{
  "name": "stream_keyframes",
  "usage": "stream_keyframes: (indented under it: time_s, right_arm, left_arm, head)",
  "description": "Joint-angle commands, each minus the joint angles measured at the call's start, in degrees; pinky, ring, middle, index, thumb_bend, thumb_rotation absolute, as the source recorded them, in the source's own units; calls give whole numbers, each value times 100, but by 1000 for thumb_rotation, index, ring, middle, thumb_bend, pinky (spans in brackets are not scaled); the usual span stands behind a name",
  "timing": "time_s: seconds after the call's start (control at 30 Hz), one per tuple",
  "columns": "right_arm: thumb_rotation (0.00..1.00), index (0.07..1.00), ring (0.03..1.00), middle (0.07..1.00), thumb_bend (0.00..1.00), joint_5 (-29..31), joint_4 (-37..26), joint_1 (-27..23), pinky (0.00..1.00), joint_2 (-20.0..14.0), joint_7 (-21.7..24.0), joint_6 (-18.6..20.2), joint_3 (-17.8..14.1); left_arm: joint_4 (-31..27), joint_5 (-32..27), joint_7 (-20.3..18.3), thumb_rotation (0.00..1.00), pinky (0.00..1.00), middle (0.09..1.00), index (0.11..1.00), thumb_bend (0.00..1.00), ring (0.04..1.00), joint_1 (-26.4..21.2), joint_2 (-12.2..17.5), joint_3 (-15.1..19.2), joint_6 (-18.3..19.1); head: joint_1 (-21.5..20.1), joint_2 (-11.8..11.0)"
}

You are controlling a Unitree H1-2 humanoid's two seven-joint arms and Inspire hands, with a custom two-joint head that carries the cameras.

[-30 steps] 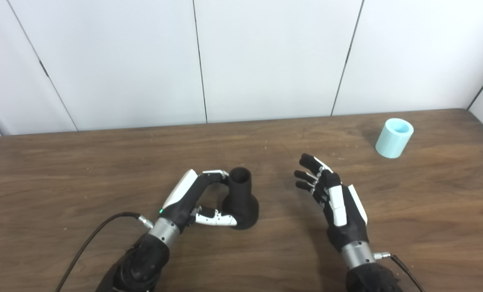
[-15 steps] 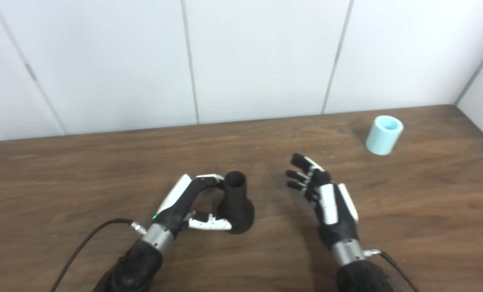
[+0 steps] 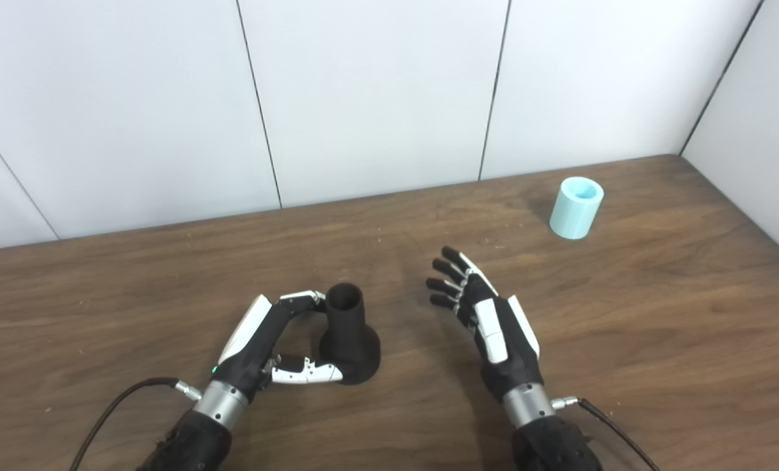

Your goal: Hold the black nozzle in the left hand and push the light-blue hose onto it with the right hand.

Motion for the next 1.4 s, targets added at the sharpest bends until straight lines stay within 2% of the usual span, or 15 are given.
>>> stream_keyframes:
  time_s: [0.0,0.1,0.27,0.37,0.4,0.43,0.5,0.6,0.7,0.8,0.87,0.97,1.17,1.3,1.37]
  right_arm:
    - [1000,906,816,881,504,-43,-98,-219,766,10,-94,-359,-88]
    - [1000,893,809,879,508,-293,-163,-348,757,-25,-279,-496,-202]
    - [1000,860,746,784,523,-828,-376,-637,709,-199,-565,-477,-414]
    - [916,855,727,769,574,-1010,-597,-896,668,-439,-527,-122,-544]
    - [916,855,727,769,574,-1010,-735,-1002,668,-559,-448,152,-599]
    - [871,854,735,776,613,-1003,-833,-1070,665,-639,-395,350,-632]
    - [848,854,739,779,632,-990,-945,-1131,664,-720,-345,583,-652]
    - [806,856,719,776,637,-1205,-1384,-1441,629,-1140,-252,1321,-847]
    - [778,853,710,771,647,-1213,-1424,-1714,609,-1419,-209,1491,-1015]
    - [746,850,716,771,659,-1226,-1290,-1926,613,-1681,-149,1487,-1087]
    - [725,848,717,766,663,-1450,-1164,-2050,604,-1955,-106,1454,-1051]
    - [701,841,733,768,702,-2151,-1173,-2201,635,-2380,52,1672,-813]
    - [749,856,810,842,854,-3695,-1393,-2601,714,-3380,1096,2419,-178]
    - [729,851,841,863,926,-4401,-1337,-2885,730,-3684,1580,2480,-93]
    - [627,843,841,859,972,-4564,-1233,-3045,778,-3788,1761,2479,-138]
  left_arm:
    - [465,266,-122,76,902,605,481,515,740,209,196,-61,107]
    - [678,281,-66,75,902,604,482,514,740,169,211,-56,-100]
    - [830,336,-20,76,902,603,483,514,737,119,237,-66,-319]
    - [898,306,-16,77,901,601,482,514,737,71,251,-32,-359]
    - [922,318,2,77,901,601,482,514,737,56,245,-25,-365]
    - [938,329,15,77,901,601,482,514,737,46,239,-21,-371]
    - [954,342,26,77,901,601,482,514,737,38,233,-17,-379]
    - [1009,406,89,77,898,602,482,515,739,21,203,-31,-382]
    - [1062,408,109,77,892,603,482,515,740,1,206,-40,-401]
    - [1096,390,106,78,891,603,482,515,740,-15,218,-48,-410]
    - [1111,384,111,78,891,603,482,515,740,-18,225,-61,-415]
    - [1170,391,129,78,892,603,482,515,740,-32,231,-86,-453]
    - [1158,387,107,78,892,603,482,515,741,-59,261,-102,-473]
    - [1161,386,103,78,893,604,482,515,740,-70,267,-109,-482]
    - [1203,378,108,78,893,604,482,514,739,-68,262,-115,-511]
  head:
    - [-53,-73]
    - [-78,-129]
    - [-127,-167]
    - [-146,-174]
    - [-148,-188]
    - [-148,-188]
    - [-148,-188]
    - [-143,-222]
    - [-155,-250]
    - [-161,-275]
    - [-159,-291]
    - [-164,-306]
    - [-170,-325]
    - [-178,-331]
    - [-189,-341]
